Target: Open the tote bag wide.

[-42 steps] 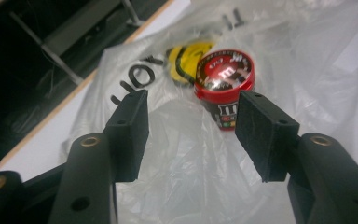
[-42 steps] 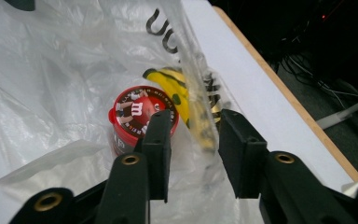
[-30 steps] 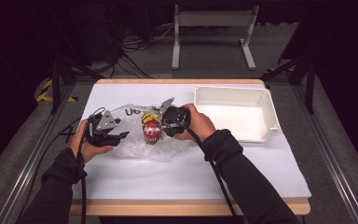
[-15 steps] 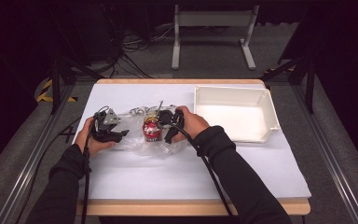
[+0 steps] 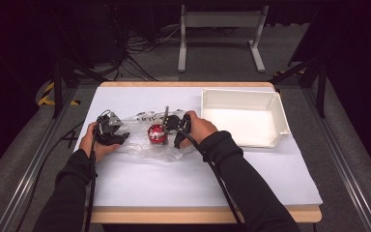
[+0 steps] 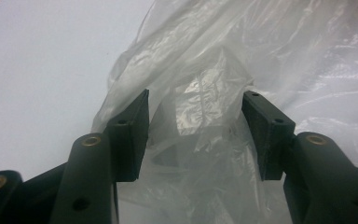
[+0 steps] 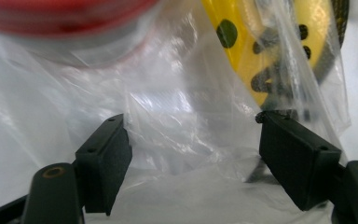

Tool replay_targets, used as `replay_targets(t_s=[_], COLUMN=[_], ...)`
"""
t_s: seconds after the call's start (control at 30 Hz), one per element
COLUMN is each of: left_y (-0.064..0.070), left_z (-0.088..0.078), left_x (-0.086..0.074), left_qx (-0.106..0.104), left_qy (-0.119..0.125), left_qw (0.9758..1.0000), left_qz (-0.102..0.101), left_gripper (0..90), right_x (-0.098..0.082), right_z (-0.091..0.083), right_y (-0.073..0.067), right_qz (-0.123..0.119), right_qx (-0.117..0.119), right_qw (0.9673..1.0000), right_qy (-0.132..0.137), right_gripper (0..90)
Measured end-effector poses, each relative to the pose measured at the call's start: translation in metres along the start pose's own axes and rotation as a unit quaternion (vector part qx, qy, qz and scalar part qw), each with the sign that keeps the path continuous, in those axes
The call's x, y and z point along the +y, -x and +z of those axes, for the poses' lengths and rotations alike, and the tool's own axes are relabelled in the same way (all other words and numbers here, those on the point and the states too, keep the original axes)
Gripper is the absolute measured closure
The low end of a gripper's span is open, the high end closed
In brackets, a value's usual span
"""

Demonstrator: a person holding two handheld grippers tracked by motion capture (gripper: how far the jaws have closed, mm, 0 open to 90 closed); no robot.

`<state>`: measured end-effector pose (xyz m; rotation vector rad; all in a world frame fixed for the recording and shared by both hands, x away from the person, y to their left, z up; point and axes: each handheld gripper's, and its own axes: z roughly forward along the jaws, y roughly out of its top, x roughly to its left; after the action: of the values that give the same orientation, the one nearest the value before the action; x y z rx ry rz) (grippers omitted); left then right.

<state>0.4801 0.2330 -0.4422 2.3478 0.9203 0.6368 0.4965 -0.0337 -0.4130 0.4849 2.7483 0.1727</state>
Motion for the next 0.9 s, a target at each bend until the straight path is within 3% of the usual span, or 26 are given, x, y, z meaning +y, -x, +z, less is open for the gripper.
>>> replay_targets(t_s=[0.07,0.27,0.43,0.53,0.6,0.73,0.83,0.9], left_y=[-0.001,-0.010,-0.008,-0.006,-0.004,-0.001,0.001,0.002], left_z=[-0.001,-0.004,-0.006,-0.015,-0.023,-0.039,-0.052,-0.056], left_x=[-0.002,-0.010,-0.008,-0.005,-0.002,0.007,0.014,0.016], left_qx=[0.001,0.000,0.005,0.001,-0.004,-0.015,-0.017,-0.020], left_qy=[0.002,0.003,0.001,0.036,0.058,0.088,0.115,0.121], left_qw=[1.0000,0.9997,0.9998,0.9991,0.9983,0.9960,0.9931,0.9925], left_qz=[0.000,-0.025,-0.019,-0.020,-0.011,-0.011,-0.008,-0.005], left_gripper=[46.9,46.8,45.2,36.6,34.8,25.4,22.3,21.4], right_x=[-0.001,-0.010,-0.009,-0.010,-0.012,-0.014,-0.013,-0.013], right_z=[0.000,0.000,-0.001,-0.003,-0.006,-0.013,-0.018,-0.020], right_y=[0.002,0.007,0.005,0.005,0.007,0.009,0.008,0.008], right_qz=[0.007,0.015,0.004,0.000,0.007,0.010,0.012,0.014], right_qx=[0.006,0.023,0.016,0.013,0.016,0.013,0.007,0.002], right_qw=[1.0000,0.9996,0.9998,0.9999,0.9996,0.9985,0.9976,0.9971], right_qy=[-0.001,-0.005,-0.010,0.000,0.022,0.052,0.068,0.075], right_gripper=[25.2,27.2,25.8,24.0,23.5,23.5,23.4,23.4])
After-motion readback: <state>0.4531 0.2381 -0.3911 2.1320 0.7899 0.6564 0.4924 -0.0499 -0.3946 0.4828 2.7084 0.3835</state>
